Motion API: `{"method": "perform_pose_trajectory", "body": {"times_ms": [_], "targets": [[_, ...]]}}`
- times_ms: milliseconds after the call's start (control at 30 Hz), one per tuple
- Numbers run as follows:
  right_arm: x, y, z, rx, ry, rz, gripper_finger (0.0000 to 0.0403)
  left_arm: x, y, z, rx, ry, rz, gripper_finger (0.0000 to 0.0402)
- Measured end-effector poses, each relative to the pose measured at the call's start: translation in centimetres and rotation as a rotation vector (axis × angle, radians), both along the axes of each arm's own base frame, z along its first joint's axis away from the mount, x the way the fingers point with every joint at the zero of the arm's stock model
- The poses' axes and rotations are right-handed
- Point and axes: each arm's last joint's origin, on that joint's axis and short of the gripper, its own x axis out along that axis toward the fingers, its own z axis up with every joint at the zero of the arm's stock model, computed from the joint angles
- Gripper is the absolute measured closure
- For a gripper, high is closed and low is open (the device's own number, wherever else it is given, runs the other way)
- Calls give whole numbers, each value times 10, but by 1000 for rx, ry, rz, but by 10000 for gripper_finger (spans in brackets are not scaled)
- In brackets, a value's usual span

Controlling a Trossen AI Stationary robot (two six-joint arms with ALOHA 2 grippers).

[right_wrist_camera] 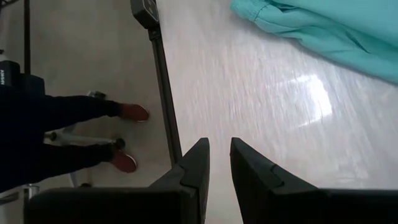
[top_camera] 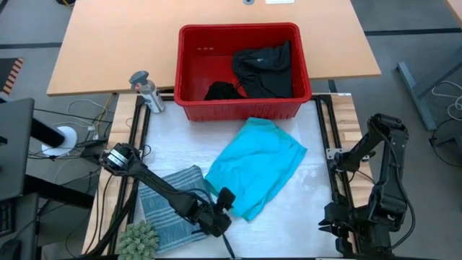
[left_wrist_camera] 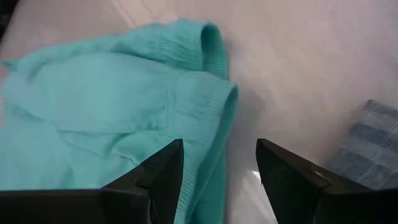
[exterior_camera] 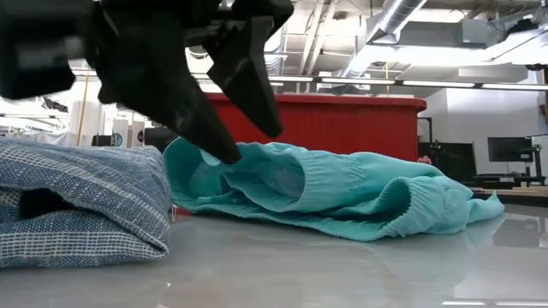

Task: Fold Laundry from Bin
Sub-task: Fold the light blue shorts from the red organizer bin

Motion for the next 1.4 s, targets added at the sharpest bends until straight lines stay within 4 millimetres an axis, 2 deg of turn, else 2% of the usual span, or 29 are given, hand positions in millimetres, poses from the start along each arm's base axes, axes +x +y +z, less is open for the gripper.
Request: {"method": "perform_pose_trajectory", "body": {"times_ms": [100, 300, 600, 767, 967, 1000, 1133, 1400], "targets": [[0, 0, 0, 2, 0, -1, 311, -2, 3, -5, 44, -3, 23, 209], [0, 1, 0, 20, 2, -19, 312, 6, 9, -1, 67, -80, 62, 209], [0, 1, 0, 20, 3, -19, 311, 19, 17, 5, -1, -157, 88, 213], [0, 1, 0, 27, 5, -30, 311, 22, 14, 10, -26, -209, 88, 263], [0, 0, 0, 30, 7, -36, 311, 29, 3, 35, -26, -300, 120, 381], [0, 0, 0, 26, 8, -36, 311, 31, 2, 40, -42, -315, 125, 391], [0, 0, -1, 16, 11, -36, 311, 38, 2, 53, -176, -376, 172, 393], [8, 9, -15, -79, -34, -71, 311, 43, 13, 47, -344, -383, 276, 393]]}}
